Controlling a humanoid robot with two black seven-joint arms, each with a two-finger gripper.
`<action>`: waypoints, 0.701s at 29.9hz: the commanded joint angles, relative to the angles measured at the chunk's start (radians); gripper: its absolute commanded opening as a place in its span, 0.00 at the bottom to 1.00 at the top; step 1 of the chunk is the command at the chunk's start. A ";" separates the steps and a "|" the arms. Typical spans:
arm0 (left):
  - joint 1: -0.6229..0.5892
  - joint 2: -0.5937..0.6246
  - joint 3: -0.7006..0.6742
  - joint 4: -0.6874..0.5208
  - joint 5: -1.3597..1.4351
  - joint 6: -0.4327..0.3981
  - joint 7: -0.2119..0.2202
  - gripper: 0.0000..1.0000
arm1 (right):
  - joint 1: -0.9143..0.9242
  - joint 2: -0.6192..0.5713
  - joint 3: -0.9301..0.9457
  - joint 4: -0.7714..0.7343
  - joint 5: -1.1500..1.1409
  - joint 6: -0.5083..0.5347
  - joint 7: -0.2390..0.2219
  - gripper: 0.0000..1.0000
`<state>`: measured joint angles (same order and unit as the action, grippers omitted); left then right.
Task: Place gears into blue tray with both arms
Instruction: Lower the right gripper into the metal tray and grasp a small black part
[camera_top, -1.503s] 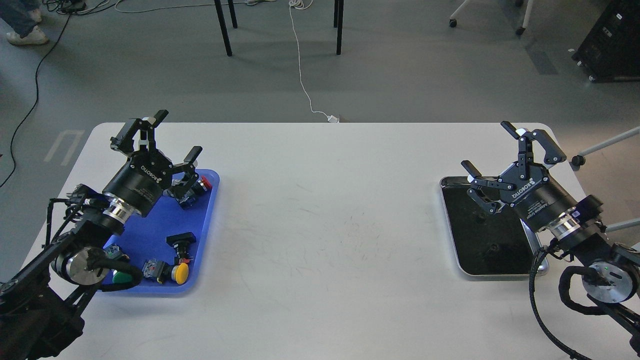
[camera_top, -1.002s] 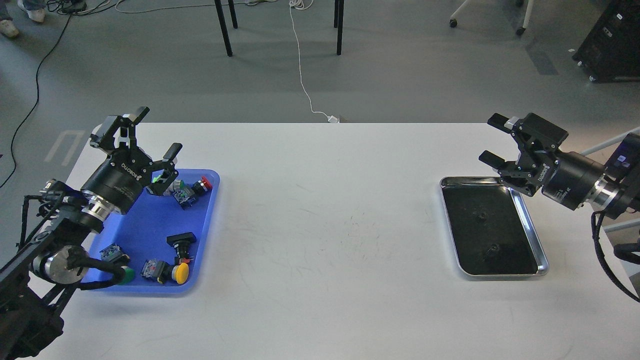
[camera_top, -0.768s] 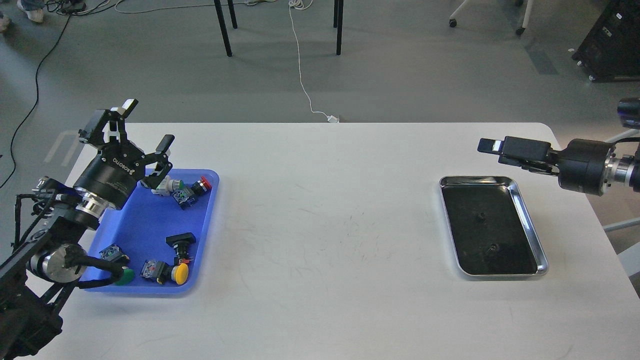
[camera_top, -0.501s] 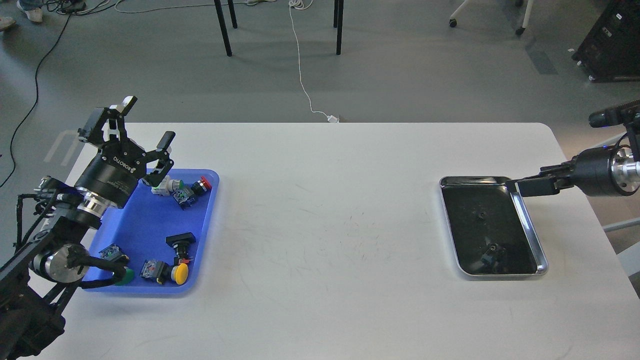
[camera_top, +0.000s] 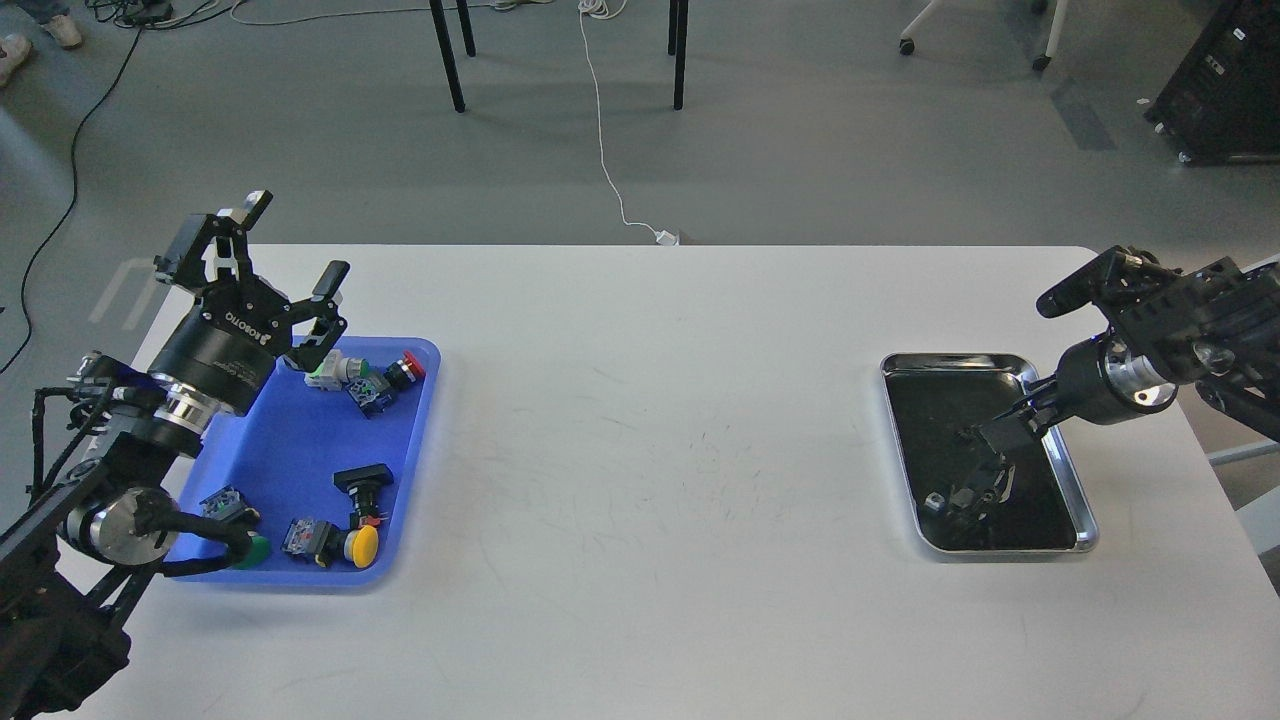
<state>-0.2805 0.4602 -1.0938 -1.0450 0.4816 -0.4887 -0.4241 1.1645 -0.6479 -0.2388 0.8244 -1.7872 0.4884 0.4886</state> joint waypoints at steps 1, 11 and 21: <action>0.000 0.000 0.000 0.000 0.000 0.000 0.001 0.98 | 0.000 0.033 -0.031 -0.016 0.002 -0.016 0.000 0.78; 0.000 0.008 0.002 0.000 0.000 0.000 -0.001 0.98 | -0.006 0.134 -0.066 -0.116 0.006 -0.057 0.000 0.69; 0.000 0.012 0.002 0.000 0.000 0.000 -0.001 0.98 | -0.023 0.148 -0.073 -0.128 0.006 -0.057 0.000 0.62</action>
<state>-0.2806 0.4709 -1.0921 -1.0446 0.4816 -0.4887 -0.4248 1.1460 -0.5007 -0.3114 0.6965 -1.7810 0.4295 0.4886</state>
